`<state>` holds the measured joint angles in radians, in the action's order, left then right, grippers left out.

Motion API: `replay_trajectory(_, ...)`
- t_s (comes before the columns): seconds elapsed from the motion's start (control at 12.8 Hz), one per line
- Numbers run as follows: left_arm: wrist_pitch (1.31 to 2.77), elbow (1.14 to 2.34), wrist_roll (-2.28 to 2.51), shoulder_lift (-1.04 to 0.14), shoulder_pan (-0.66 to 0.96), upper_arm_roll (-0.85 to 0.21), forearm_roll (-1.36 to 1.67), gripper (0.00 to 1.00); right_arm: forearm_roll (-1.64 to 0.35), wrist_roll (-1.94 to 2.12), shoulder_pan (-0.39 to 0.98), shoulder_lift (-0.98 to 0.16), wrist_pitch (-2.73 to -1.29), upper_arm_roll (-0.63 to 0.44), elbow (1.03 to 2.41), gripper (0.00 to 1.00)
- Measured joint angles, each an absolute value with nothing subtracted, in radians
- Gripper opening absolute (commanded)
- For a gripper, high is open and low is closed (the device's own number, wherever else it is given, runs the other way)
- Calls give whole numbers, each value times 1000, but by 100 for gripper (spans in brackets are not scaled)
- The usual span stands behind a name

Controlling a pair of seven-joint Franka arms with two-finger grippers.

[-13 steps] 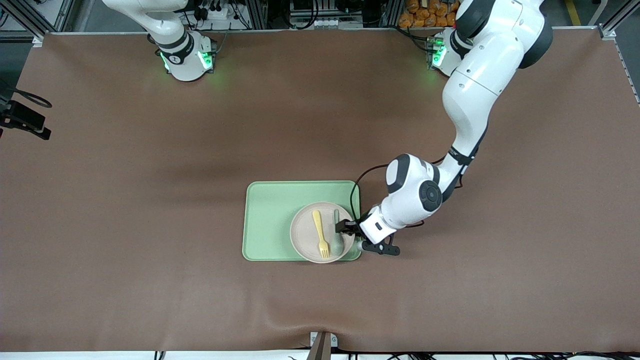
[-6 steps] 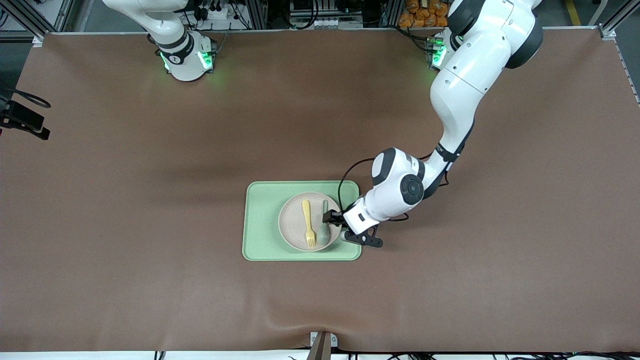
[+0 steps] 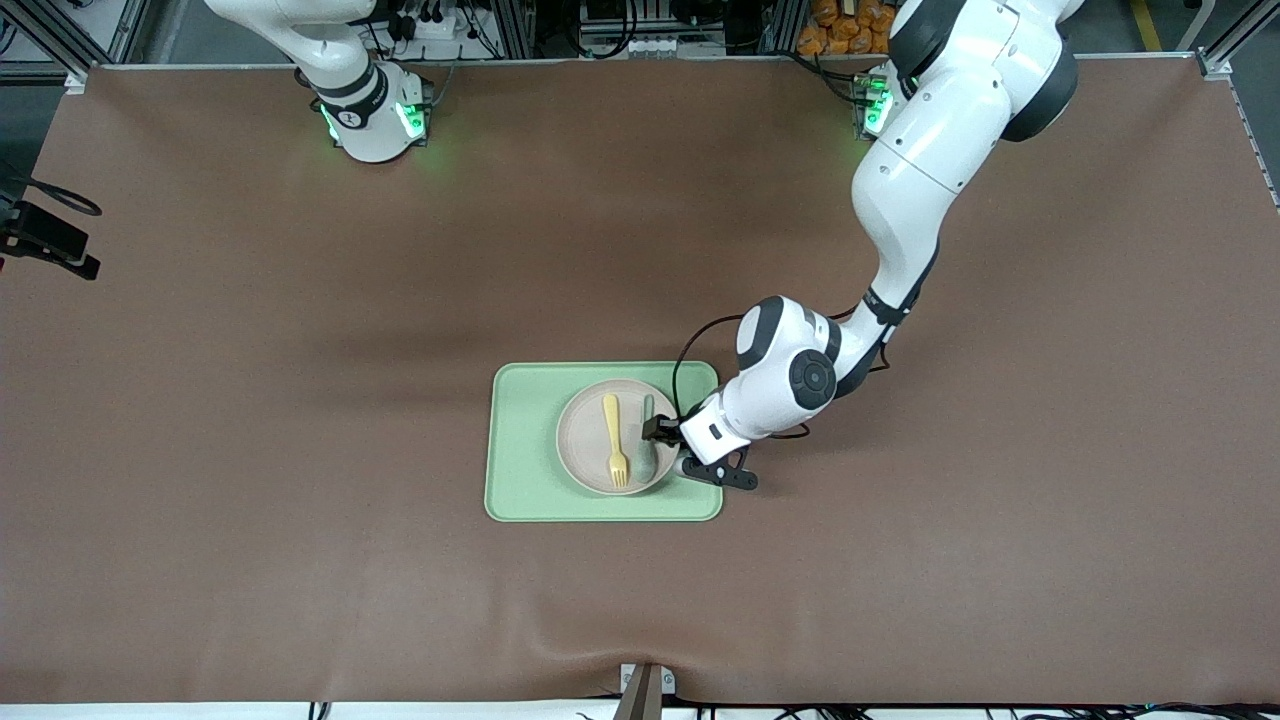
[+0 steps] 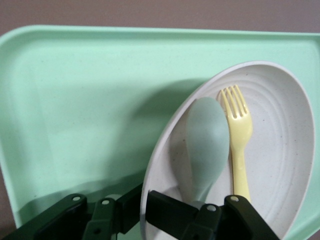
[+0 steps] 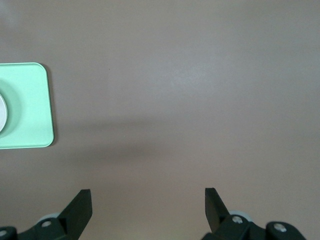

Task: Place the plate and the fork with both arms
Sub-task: 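Push the plate to the tray's middle and open the left gripper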

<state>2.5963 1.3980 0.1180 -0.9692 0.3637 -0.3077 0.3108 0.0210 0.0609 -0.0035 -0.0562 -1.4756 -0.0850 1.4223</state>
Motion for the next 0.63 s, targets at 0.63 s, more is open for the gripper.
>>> replay_trajectory(0.63,2605,1359,153,-914,353,-297,311,100,21,61,-4,-61,-1478,-81,1422,100)
